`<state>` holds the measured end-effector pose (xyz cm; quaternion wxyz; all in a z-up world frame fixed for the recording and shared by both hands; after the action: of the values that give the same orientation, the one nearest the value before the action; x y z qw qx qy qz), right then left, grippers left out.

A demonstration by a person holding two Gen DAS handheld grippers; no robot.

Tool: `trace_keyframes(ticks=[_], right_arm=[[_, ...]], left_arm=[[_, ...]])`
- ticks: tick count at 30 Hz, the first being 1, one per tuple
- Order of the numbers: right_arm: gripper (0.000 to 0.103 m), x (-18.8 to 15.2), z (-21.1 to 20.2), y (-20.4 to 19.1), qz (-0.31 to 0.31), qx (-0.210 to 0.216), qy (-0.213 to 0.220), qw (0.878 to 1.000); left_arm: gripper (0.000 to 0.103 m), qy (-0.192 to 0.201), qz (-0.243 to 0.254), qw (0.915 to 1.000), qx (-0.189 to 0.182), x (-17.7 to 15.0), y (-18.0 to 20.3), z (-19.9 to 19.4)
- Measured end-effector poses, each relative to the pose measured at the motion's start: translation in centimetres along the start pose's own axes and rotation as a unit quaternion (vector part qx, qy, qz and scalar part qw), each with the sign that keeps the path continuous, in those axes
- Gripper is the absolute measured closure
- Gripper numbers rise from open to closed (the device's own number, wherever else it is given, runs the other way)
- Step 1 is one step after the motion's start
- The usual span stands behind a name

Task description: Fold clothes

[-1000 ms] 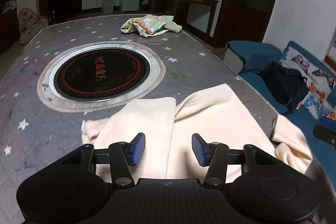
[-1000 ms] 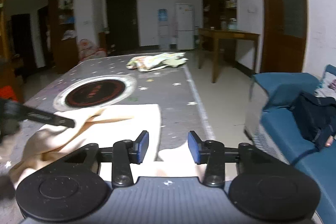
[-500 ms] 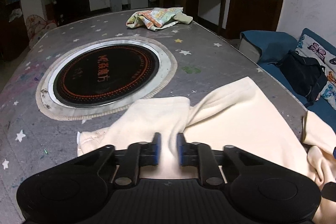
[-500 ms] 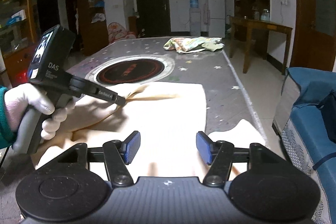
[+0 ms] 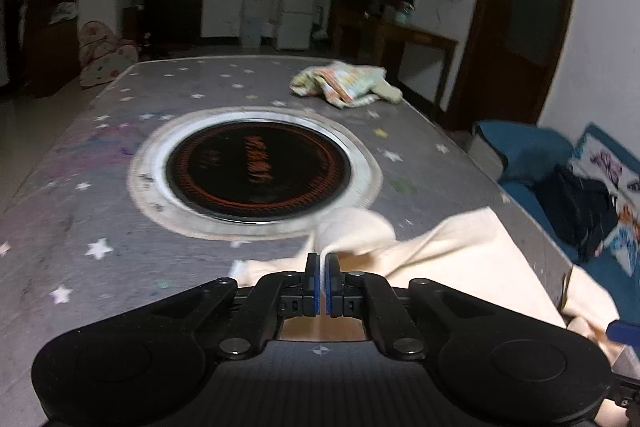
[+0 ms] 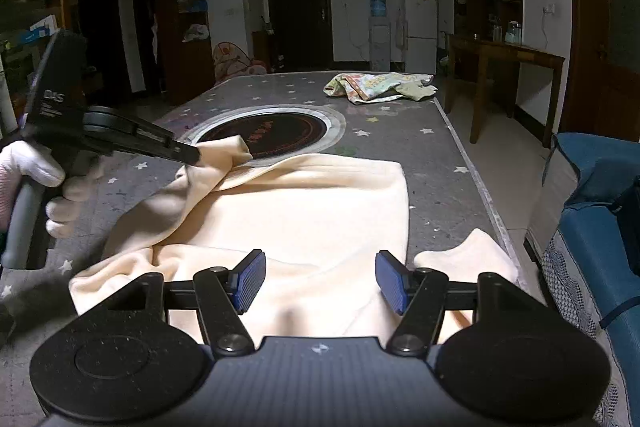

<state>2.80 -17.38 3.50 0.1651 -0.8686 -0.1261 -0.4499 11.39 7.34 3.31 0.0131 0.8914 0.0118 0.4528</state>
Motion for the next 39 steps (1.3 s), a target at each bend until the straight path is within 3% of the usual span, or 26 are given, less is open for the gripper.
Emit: trace_keyframes(ticks=[6,12,18,25,39], right_arm=[[0.041,-0.1,0.0,-0.2,0.002,0.005,-0.001,1.0],[0.041,-0.4,0.2,-0.9,-0.002,0.017,-0.007,1.0],[0.039,-0.7,0.1,-2.0,-0.012,0.03,-0.015,0.999],[0.036,-1.8,0.3,-3.3,-0.03,0.045,-0.04,0.998],[0.036,-5.3,0.2,-5.6,-0.067,0.098,-0.107,0.987]], left_arm=[[0.101,0.041,-0.052,0.9976,0.02,-0.8,-4.1,-5.4],[0.101,0.075,-0.092,0.9907,0.066,-2.8,-8.5,-11.5],[0.101,0.056,-0.125,0.9842,0.112,-6.8,-11.6,-14.9],[0.101,0.028,-0.159,0.9747,0.155,-11.0,-14.0,-16.3],[0.101,0.005,-0.175,0.9564,0.234,-14.2,-16.9,-18.3]])
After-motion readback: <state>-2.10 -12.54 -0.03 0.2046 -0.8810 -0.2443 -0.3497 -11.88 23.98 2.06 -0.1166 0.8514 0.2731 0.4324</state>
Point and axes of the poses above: each gripper's, at about its wrist camera, not at the fingertips, and z roughly the way its jaws point, y to its right, x to its top, the point moved 4 cm from there along z, roughly the way its jaws point, and after that the axes turned 8 degrees about z, right-handed, at the moved point
